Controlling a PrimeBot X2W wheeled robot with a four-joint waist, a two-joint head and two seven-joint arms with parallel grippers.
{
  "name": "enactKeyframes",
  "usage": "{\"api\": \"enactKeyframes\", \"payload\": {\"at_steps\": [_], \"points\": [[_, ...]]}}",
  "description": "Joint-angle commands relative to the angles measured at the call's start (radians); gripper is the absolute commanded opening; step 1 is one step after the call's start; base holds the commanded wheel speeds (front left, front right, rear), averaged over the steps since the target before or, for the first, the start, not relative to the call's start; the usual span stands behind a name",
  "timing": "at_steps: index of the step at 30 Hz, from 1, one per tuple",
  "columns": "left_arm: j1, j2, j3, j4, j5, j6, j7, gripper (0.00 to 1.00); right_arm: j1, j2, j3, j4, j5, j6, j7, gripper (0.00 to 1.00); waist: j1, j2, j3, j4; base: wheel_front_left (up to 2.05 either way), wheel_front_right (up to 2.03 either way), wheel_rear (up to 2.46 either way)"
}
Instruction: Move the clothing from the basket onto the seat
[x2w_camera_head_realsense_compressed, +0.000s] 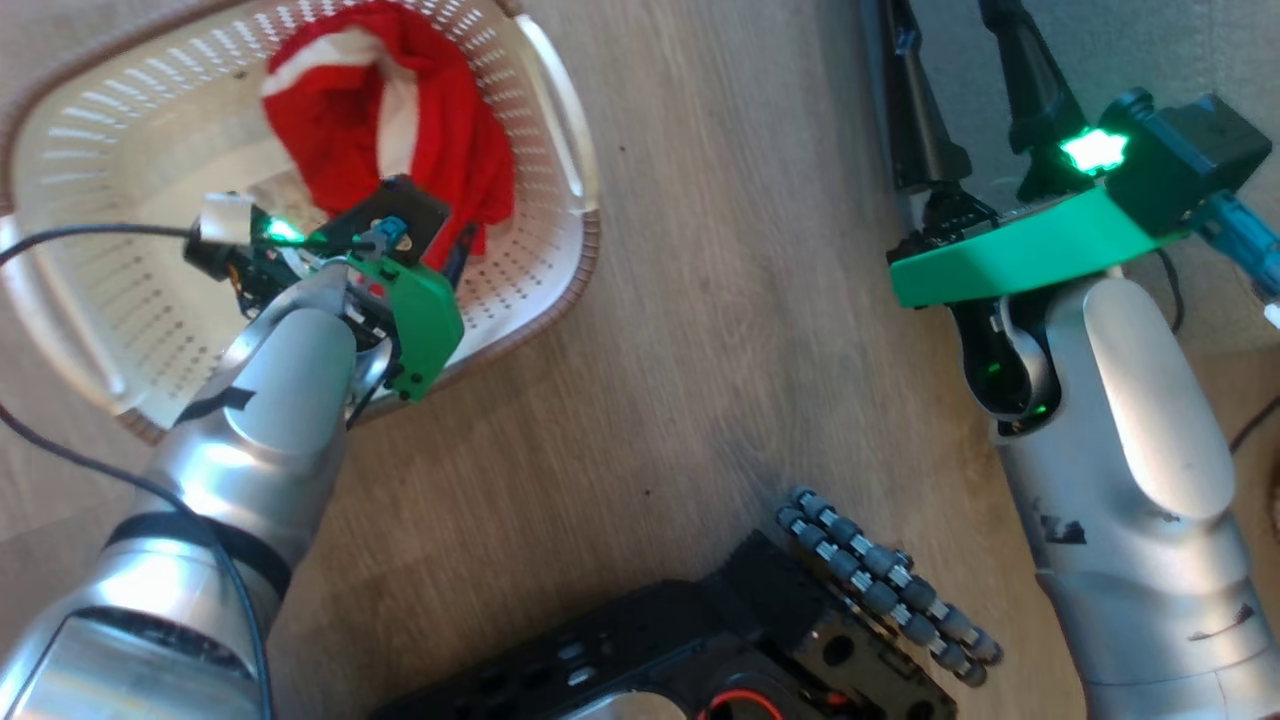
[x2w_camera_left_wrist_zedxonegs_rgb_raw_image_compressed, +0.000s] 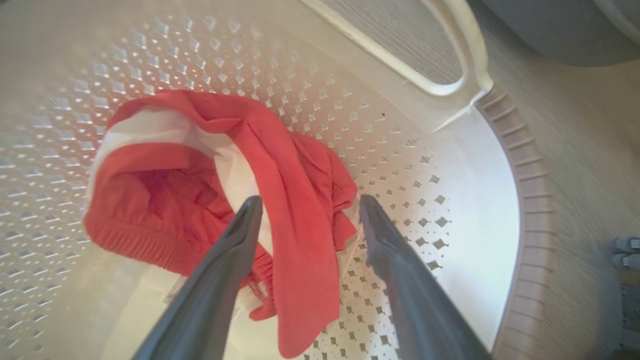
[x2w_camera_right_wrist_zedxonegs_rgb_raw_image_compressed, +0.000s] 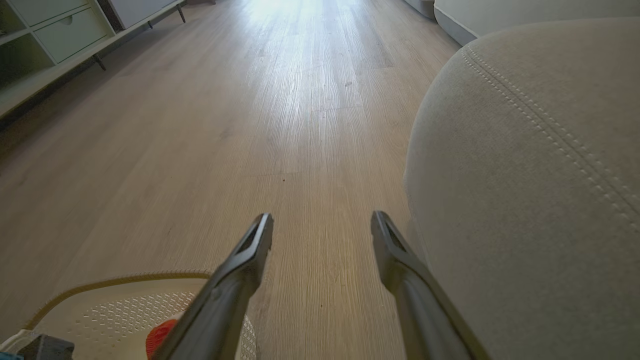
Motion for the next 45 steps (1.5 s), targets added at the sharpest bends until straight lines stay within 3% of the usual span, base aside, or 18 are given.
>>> {"api": "enactKeyframes", "payload": {"at_steps": [1,14,25,26,28,37,45], "points": [[-0.003,0.023,0.003,0.002,-0.005,-0.001,0.0,1.0,0.015,0.011,0.018,-0.037,0.015,0.0,-0.009,1.0,-0.0001,0.0,0.032,-0.033,0.0,0.0,0.0],[-0.066,0.03,-0.08,0.128,-0.024,-0.001,0.053,1.0,0.022,0.011,0.016,-0.089,0.037,0.0,-0.009,1.0,-0.0001,0.0,0.065,-0.051,0.0,0.0,0.0],[-0.097,0.046,-0.125,0.156,0.003,0.029,0.12,1.0,0.035,0.011,0.001,-0.1,0.038,0.0,-0.009,1.0,-0.0001,0.0,0.076,-0.05,0.0,0.0,0.0],[-0.097,0.048,-0.127,0.157,0.001,0.029,0.122,0.76,0.034,0.011,0.001,-0.099,0.039,0.0,-0.009,1.0,-0.0001,0.0,0.076,-0.049,0.0,0.0,0.0],[-0.098,0.05,-0.124,0.159,-0.006,0.03,0.117,0.0,0.03,0.011,0.002,-0.097,0.041,0.0,-0.009,1.0,-0.0001,0.0,0.075,-0.049,0.0,0.0,0.0],[-0.087,0.055,-0.097,0.162,-0.056,0.038,0.048,0.0,-0.013,0.011,0.01,-0.08,0.04,0.0,-0.009,1.0,-0.0001,0.0,0.03,-0.062,0.0,0.0,0.0],[-0.028,0.0,-0.075,0.141,-0.112,0.031,-0.013,0.0,0.009,0.011,-0.036,-0.046,-0.037,0.0,-0.009,1.0,-0.0001,0.0,-0.108,0.015,0.0,0.0,0.0]]}}
